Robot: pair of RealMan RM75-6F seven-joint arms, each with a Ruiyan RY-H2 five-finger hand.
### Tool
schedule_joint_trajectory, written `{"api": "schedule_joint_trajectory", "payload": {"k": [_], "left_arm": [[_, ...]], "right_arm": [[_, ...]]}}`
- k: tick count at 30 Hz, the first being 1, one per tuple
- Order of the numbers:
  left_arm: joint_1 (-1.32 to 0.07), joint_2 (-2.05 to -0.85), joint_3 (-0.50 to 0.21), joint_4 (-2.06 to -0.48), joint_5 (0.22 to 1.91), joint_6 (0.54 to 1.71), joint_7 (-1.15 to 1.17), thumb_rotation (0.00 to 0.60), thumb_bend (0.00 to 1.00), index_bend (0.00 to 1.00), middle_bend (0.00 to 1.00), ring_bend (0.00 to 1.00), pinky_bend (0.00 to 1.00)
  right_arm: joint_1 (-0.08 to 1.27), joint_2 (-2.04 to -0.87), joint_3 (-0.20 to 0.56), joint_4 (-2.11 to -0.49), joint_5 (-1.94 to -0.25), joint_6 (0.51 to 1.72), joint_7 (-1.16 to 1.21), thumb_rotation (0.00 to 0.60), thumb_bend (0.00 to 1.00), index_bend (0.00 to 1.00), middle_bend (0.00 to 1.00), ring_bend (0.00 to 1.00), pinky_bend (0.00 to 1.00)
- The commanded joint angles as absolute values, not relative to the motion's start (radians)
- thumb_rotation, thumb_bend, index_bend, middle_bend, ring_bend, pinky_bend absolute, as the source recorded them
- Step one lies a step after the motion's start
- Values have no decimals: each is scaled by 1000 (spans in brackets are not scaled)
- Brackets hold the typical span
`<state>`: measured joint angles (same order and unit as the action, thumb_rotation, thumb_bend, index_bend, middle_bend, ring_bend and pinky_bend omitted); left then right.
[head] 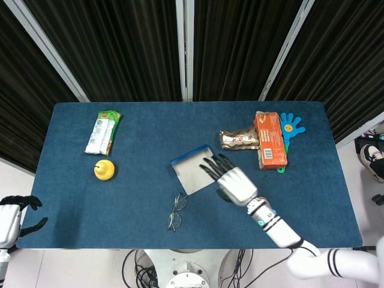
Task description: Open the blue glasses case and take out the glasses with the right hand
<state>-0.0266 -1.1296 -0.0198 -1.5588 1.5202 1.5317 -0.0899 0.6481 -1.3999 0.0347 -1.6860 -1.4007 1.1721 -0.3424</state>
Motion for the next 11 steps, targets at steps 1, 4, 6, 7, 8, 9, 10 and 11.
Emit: {"api": "schedule_joint_trajectory", "payload": {"k": [1,4,6,7,8,9,10,11], "left_arm": [[-26,-1129,-19,-1559,1523,1533,-95,600,166,508,536,415,344],[-26,-1129,-19,-1556,1523,1534,-97,600,166,507,535,415,344],[-26,-1130,-19,-1557,1523,1535,-92,600,165,508,535,415,343],[-25,-1130,-19,-1558,1523,1535,-90,600,166,508,535,415,343],[-25,-1130,-19,-1559,1522,1534,-89,600,166,508,535,415,343],[-25,-1131,-20,-1560,1521,1534,-87,600,166,508,535,415,343],[-26,-1131,-20,-1560,1521,1534,-84,600,166,508,535,415,343],[-26,-1131,-20,-1561,1520,1534,-81,600,166,508,536,415,343]], "right_arm": [[478,-1244,-48,-1778,-1431,1355,-304,600,335,0,0,0,0],[388,-1187,-87,-1772,-1456,1447,-237,600,335,0,0,0,0],[335,-1154,-105,-1766,-1471,1498,-182,600,334,0,0,0,0],[315,-1143,-111,-1763,-1480,1519,-157,600,334,0,0,0,0],[297,-1134,-116,-1758,-1489,1537,-135,600,334,0,0,0,0],[276,-1126,-121,-1750,-1504,1558,-110,600,334,0,0,0,0],[264,-1123,-123,-1744,-1515,1571,-92,600,335,0,0,0,0],[254,-1120,-125,-1739,-1525,1579,-78,600,335,0,0,0,0]]}}
